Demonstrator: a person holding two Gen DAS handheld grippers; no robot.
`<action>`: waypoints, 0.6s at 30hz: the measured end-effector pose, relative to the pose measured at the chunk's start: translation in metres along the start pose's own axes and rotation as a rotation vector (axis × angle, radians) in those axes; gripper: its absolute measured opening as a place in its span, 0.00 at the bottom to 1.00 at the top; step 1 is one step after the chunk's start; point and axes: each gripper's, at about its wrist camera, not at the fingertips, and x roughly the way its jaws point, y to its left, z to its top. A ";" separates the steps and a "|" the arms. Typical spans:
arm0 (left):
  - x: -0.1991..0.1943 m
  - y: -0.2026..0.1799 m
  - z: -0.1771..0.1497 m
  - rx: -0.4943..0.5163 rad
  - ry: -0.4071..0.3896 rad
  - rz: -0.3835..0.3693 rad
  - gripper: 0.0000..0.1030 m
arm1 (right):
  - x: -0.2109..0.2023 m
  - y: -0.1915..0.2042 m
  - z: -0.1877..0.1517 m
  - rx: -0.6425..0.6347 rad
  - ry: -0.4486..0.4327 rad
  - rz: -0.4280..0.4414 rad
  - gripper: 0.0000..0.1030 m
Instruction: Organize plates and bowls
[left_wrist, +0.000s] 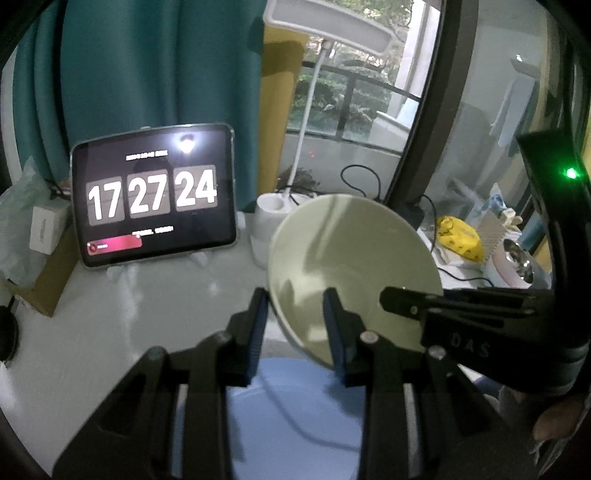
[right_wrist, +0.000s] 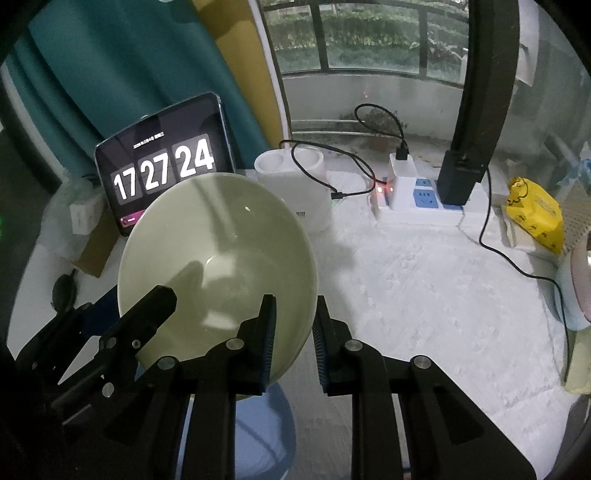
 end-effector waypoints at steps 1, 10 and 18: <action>-0.004 -0.002 -0.001 0.001 -0.004 -0.001 0.30 | -0.003 -0.001 -0.001 0.000 -0.004 0.001 0.20; -0.029 -0.018 -0.010 0.006 -0.024 -0.010 0.30 | -0.035 -0.006 -0.017 -0.005 -0.040 0.005 0.20; -0.044 -0.036 -0.017 0.021 -0.034 -0.021 0.30 | -0.055 -0.016 -0.032 0.003 -0.058 0.005 0.20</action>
